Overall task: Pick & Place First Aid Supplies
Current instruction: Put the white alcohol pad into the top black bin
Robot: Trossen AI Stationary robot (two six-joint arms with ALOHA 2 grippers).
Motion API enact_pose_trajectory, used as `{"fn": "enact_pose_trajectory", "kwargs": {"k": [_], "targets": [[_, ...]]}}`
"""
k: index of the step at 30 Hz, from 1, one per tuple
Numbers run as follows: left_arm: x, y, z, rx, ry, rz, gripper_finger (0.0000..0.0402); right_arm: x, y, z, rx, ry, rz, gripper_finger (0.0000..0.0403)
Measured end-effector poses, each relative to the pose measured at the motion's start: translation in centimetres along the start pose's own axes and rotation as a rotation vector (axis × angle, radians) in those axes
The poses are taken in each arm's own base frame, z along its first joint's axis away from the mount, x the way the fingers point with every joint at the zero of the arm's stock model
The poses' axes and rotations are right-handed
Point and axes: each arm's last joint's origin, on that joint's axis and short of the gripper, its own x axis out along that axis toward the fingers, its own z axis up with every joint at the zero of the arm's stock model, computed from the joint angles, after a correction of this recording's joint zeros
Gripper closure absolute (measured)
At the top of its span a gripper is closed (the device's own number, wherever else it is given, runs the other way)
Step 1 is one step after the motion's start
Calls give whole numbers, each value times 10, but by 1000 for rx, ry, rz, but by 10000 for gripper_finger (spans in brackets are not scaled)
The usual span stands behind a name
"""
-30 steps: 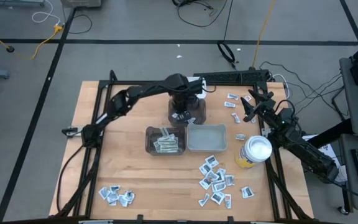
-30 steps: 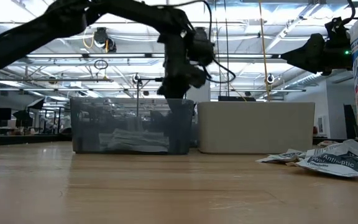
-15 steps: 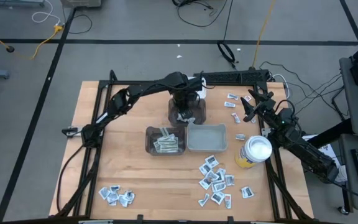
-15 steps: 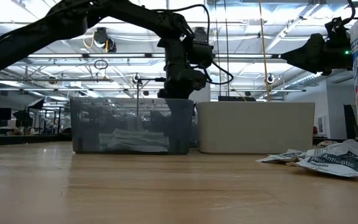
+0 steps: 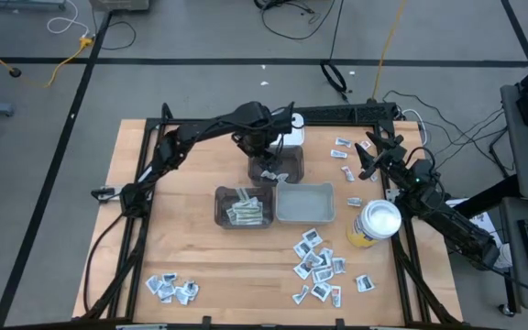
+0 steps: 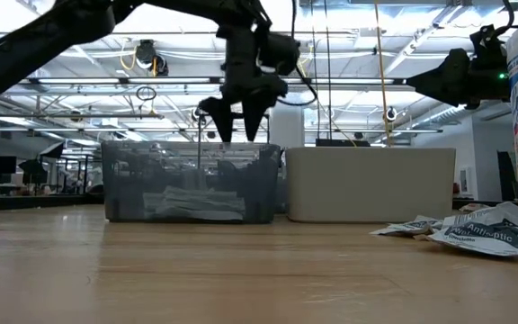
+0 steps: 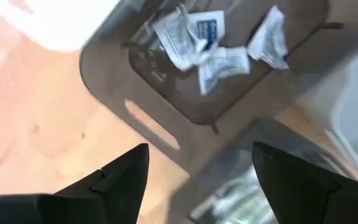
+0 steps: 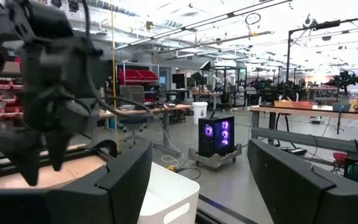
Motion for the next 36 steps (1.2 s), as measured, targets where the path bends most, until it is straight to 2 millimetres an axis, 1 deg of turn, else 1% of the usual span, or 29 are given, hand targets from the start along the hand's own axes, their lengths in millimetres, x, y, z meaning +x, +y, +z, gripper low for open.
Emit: {"fn": "enact_pose_trajectory", "kwargs": {"k": [3,6,9,12,18,24,28,36], "targets": [[-11,-8,-13,-48,-18,-11,108,0,0,0,0,0,0,140],[-16,-15,-26,-41,-13,-8,108,0,0,0,0,0,0,140],[-18,-22,-48,-19,4,3,108,0,0,0,0,0,-1,140],[-20,-29,-76,-6,-5,-3,108,0,0,0,0,0,0,140],[-11,-41,-137,-18,-26,-26,108,0,0,0,0,1,0,140],[1,-48,-199,-45,12,0,108,0,0,0,0,0,0,140],[10,-53,-236,-48,46,20,108,0,0,0,0,0,-1,140],[26,-68,-300,-65,99,33,108,0,0,0,0,0,0,140]]}}
